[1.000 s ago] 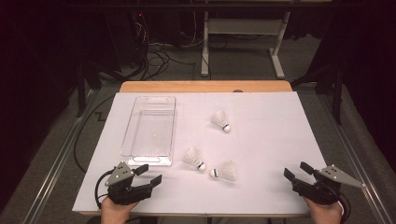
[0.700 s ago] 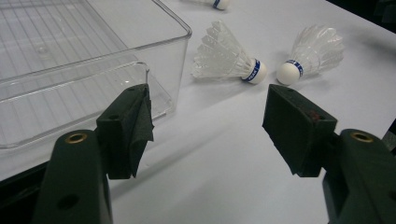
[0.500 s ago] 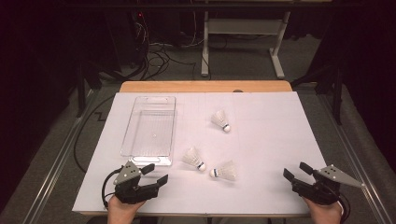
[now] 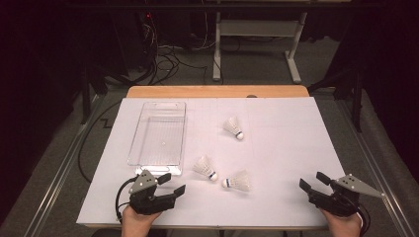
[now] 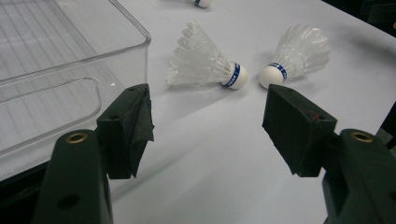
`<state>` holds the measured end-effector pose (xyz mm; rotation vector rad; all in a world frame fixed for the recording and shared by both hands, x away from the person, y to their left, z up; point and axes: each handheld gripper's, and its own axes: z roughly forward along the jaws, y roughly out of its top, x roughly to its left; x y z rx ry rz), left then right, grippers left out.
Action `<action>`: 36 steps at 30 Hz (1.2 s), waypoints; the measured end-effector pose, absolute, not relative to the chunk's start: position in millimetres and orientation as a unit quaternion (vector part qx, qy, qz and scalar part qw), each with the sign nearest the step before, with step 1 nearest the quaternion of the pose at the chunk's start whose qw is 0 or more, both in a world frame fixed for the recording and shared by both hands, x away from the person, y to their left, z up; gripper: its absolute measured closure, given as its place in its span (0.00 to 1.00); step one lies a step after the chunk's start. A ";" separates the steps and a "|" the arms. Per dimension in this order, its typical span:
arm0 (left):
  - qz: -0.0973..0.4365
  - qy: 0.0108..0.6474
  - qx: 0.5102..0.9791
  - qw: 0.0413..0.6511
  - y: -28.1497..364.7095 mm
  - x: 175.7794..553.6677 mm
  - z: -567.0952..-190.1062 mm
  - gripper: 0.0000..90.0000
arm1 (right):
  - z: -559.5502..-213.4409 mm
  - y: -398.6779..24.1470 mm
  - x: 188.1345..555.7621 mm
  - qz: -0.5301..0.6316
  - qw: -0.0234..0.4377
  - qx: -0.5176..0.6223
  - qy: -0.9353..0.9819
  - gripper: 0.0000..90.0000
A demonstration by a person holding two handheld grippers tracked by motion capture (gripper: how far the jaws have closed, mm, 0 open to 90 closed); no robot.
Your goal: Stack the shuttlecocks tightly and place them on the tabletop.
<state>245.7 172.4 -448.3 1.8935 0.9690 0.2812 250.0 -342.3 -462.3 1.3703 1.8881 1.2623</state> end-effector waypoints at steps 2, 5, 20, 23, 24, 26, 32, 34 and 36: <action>0.115 0.395 0.776 0.477 170.6 245.9 -448.2 0.38 | -462.3 -342.3 250.1 0.461 0.242 0.501 0.691 0.31; 0.114 0.390 0.780 0.476 165.0 246.1 -447.6 0.38 | -462.3 -342.4 250.1 0.461 0.242 0.501 0.691 0.31; 0.114 0.384 0.792 0.460 146.4 249.7 -445.7 0.39 | -462.3 -341.2 250.3 0.460 0.240 0.499 0.695 0.31; 0.120 0.382 0.798 0.452 142.4 250.9 -445.1 0.40 | -462.3 -341.3 250.4 0.460 0.239 0.499 0.694 0.31; 0.121 0.382 0.799 0.449 141.0 251.2 -444.9 0.40 | -462.2 -341.3 250.4 0.460 0.240 0.499 0.694 0.31; 0.124 0.381 0.803 0.442 138.1 252.1 -444.4 0.40 | -462.2 -341.2 250.4 0.460 0.240 0.498 0.695 0.31; 0.127 0.380 0.811 0.426 129.0 256.8 -442.4 0.40 | -462.0 -341.2 250.3 0.461 0.240 0.497 0.695 0.32; 0.126 0.379 0.813 0.423 125.8 258.5 -441.2 0.41 | -461.8 -341.3 250.1 0.461 0.239 0.498 0.694 0.32; 0.125 0.379 0.815 0.421 124.5 259.5 -440.6 0.41 | -461.6 -341.4 249.9 0.462 0.240 0.499 0.693 0.32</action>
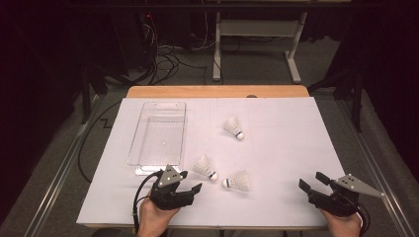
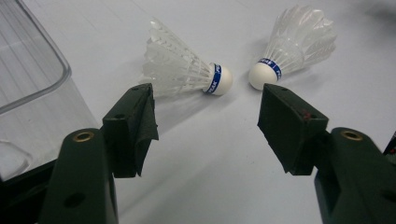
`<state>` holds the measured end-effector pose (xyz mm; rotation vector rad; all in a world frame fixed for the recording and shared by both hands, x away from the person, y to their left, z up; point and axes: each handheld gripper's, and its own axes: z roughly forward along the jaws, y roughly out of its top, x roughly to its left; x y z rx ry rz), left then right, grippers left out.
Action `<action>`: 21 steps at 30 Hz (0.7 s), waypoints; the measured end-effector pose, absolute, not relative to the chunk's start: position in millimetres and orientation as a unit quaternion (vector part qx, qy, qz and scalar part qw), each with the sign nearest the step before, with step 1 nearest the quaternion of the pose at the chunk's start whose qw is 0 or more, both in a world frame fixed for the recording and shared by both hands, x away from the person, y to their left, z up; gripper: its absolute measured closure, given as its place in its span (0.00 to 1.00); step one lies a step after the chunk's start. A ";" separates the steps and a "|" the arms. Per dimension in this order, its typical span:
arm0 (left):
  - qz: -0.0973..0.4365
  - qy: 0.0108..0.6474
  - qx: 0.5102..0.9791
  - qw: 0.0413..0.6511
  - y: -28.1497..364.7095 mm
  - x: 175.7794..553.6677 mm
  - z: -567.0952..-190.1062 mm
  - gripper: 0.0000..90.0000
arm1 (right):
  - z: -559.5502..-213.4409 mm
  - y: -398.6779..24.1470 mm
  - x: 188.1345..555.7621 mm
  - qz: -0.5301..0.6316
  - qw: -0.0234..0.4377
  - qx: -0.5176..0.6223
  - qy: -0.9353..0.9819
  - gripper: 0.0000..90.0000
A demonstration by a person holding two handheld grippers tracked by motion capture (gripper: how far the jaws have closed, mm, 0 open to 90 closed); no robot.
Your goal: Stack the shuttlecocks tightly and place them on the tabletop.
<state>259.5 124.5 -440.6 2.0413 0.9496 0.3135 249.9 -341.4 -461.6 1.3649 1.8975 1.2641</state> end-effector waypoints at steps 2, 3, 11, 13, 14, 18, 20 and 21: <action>0.118 0.383 0.815 0.418 121.4 264.1 -440.0 0.41 | -461.6 -341.3 249.9 0.462 0.239 0.498 0.694 0.32; 0.118 0.383 0.816 0.416 120.5 265.5 -439.7 0.41 | -461.6 -341.2 249.9 0.462 0.239 0.498 0.694 0.32; 0.112 0.392 0.818 0.405 114.2 275.7 -436.4 0.41 | -461.5 -341.1 250.0 0.462 0.237 0.497 0.695 0.32; 0.113 0.391 0.822 0.398 111.9 278.4 -435.4 0.41 | -461.4 -341.2 250.0 0.462 0.237 0.498 0.695 0.32; 0.115 0.392 0.822 0.397 110.8 279.1 -435.0 0.42 | -461.4 -341.3 250.1 0.462 0.236 0.498 0.695 0.32; 0.122 0.390 0.825 0.390 106.9 284.3 -430.3 0.42 | -461.4 -341.2 250.2 0.462 0.236 0.497 0.696 0.32; 0.123 0.391 0.827 0.386 105.1 287.3 -427.5 0.41 | -461.3 -341.1 249.9 0.462 0.235 0.497 0.695 0.32; 0.124 0.390 0.826 0.387 104.3 288.8 -426.6 0.41 | -461.3 -341.0 249.9 0.462 0.235 0.498 0.695 0.32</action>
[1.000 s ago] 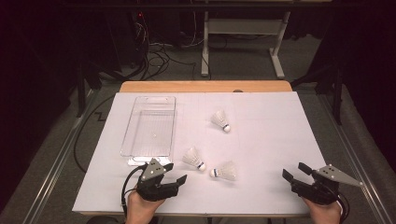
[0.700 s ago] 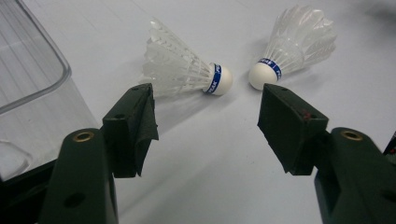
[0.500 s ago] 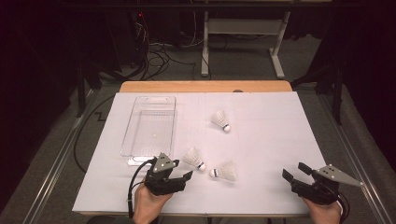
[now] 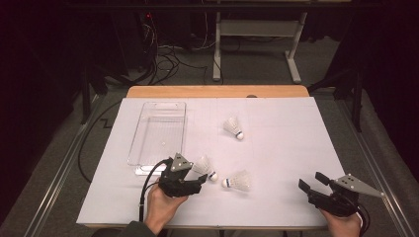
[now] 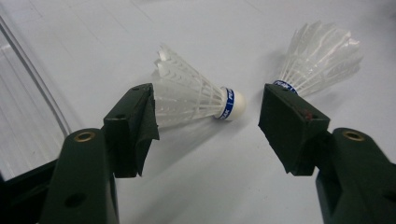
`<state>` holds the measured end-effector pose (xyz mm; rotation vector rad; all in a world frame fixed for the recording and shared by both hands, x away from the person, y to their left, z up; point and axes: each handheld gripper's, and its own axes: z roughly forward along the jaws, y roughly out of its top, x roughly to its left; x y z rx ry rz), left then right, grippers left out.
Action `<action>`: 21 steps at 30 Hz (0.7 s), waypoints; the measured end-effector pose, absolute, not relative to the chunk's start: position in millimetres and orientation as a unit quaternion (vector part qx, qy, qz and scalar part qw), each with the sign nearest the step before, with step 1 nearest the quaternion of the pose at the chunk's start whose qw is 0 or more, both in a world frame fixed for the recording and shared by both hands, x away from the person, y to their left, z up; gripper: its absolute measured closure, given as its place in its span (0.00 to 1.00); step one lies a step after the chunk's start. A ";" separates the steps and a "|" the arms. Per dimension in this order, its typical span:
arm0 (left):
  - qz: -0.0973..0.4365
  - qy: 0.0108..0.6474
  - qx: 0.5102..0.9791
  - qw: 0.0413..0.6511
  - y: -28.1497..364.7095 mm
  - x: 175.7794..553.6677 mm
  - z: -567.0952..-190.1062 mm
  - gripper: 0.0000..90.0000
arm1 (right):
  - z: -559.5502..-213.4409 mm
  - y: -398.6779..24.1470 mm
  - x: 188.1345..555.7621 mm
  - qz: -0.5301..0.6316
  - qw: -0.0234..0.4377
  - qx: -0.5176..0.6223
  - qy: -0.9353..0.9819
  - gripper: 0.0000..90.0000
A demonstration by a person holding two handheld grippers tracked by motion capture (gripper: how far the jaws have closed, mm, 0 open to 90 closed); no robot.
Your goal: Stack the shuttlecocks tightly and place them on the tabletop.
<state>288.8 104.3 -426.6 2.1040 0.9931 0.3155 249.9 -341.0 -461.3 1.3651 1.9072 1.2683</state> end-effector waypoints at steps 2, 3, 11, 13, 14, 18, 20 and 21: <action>0.123 0.391 0.827 0.385 103.0 291.5 -425.1 0.42 | -461.3 -341.0 249.8 0.462 0.236 0.497 0.695 0.32; 0.125 0.392 0.828 0.382 102.3 293.1 -424.7 0.42 | -461.2 -340.9 249.8 0.462 0.236 0.496 0.696 0.32; 0.124 0.403 0.830 0.365 98.3 305.6 -425.1 0.42 | -461.0 -340.8 249.8 0.462 0.237 0.493 0.698 0.32; 0.125 0.406 0.829 0.364 97.8 308.1 -424.8 0.42 | -461.1 -340.6 249.7 0.462 0.237 0.493 0.698 0.32; 0.124 0.407 0.829 0.364 97.6 309.6 -424.6 0.42 | -461.1 -340.6 249.7 0.462 0.237 0.493 0.698 0.32; 0.117 0.413 0.827 0.364 96.4 315.6 -425.2 0.43 | -461.1 -340.6 249.7 0.462 0.236 0.493 0.698 0.32; 0.117 0.414 0.827 0.361 95.4 318.2 -425.1 0.44 | -461.2 -340.6 249.9 0.462 0.236 0.492 0.699 0.32; 0.118 0.414 0.828 0.359 94.7 319.3 -424.8 0.44 | -461.2 -340.4 250.0 0.462 0.236 0.492 0.699 0.32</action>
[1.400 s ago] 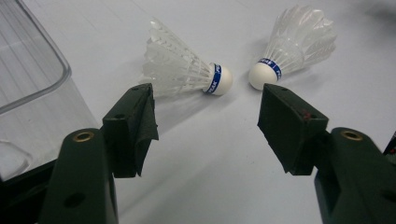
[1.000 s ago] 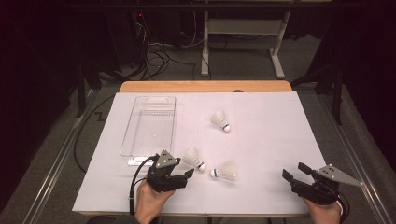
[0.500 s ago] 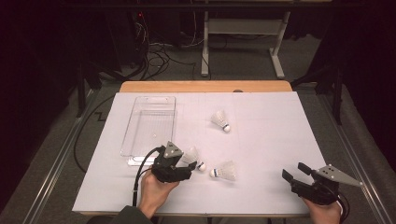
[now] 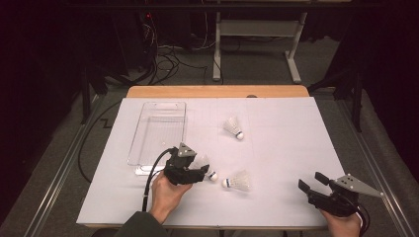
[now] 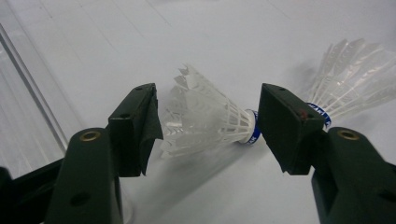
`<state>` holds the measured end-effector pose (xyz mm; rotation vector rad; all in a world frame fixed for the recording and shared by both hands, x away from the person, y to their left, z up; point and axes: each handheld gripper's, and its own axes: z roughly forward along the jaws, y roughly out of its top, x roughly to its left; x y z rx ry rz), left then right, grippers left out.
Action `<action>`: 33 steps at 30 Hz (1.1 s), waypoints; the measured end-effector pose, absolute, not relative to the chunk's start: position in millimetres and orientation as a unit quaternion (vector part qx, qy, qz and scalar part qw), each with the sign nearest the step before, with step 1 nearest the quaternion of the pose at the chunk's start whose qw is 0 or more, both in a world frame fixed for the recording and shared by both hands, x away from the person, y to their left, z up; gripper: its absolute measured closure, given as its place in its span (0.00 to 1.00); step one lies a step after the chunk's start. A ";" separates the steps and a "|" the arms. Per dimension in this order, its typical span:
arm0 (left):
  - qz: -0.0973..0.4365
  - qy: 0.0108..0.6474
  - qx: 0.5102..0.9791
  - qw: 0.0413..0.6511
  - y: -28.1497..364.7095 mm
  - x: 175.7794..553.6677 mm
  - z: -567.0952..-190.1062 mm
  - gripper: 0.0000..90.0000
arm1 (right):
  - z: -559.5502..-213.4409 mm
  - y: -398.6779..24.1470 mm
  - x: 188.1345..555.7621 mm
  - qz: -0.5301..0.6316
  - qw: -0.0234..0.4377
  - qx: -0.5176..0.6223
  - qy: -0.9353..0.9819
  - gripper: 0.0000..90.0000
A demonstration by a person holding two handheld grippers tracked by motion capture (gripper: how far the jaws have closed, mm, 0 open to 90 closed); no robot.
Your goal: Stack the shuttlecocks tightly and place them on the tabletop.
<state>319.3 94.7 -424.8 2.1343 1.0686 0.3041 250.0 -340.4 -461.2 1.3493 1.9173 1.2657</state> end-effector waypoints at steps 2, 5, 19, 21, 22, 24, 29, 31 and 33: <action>0.114 0.414 0.830 0.357 94.1 322.2 -424.7 0.45 | -461.5 -340.0 250.3 0.459 0.236 0.492 0.701 0.32; 0.113 0.419 0.830 0.351 92.9 325.8 -425.8 0.46 | -461.7 -340.0 250.4 0.460 0.236 0.492 0.701 0.32; 0.090 0.432 0.831 0.340 90.4 334.3 -430.3 0.54 | -462.3 -339.8 251.0 0.460 0.235 0.490 0.703 0.32; 0.086 0.431 0.831 0.340 90.2 334.7 -430.7 0.56 | -462.2 -339.8 250.8 0.460 0.235 0.490 0.702 0.32; 0.088 0.431 0.831 0.339 90.0 334.6 -430.8 0.56 | -462.2 -339.8 250.8 0.460 0.235 0.490 0.702 0.32; 0.085 0.433 0.831 0.339 90.4 334.8 -430.5 0.57 | -462.2 -339.8 250.8 0.461 0.234 0.489 0.702 0.32; 0.094 0.428 0.835 0.333 89.7 333.7 -430.8 0.59 | -462.1 -339.5 250.8 0.461 0.234 0.489 0.703 0.32; 0.095 0.427 0.836 0.333 89.0 333.0 -430.8 0.59 | -462.1 -339.4 250.7 0.461 0.234 0.489 0.703 0.32; 0.094 0.426 0.836 0.332 88.7 332.7 -430.7 0.60 | -462.1 -339.3 250.7 0.461 0.234 0.488 0.703 0.32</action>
